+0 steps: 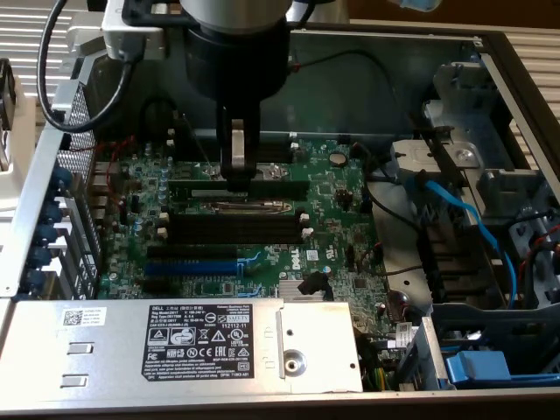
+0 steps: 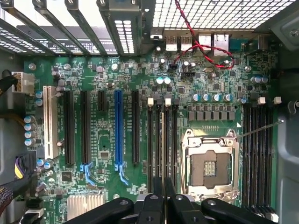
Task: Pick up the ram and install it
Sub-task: 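Insert the ram into the slot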
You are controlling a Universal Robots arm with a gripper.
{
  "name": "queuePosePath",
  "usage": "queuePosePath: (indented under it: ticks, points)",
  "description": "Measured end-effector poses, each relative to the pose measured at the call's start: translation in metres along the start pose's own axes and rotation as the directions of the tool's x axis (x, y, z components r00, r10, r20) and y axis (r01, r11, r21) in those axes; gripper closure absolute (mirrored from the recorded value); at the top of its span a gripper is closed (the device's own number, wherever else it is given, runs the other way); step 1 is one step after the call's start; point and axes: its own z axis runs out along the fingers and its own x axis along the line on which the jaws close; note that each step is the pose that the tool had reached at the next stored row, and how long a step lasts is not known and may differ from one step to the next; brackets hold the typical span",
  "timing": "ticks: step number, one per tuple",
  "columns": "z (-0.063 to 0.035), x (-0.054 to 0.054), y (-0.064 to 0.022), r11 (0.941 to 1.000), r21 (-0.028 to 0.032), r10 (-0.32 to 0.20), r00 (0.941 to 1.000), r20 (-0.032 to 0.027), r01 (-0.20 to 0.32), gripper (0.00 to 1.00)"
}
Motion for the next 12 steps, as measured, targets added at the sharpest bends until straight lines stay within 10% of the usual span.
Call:
queuePosePath:
  ticks: [12]
  points:
    - [0.008, 0.0084, 0.0008, 1.0, -0.0009, -0.005, 0.9999, 0.0093, 0.005, 0.88]
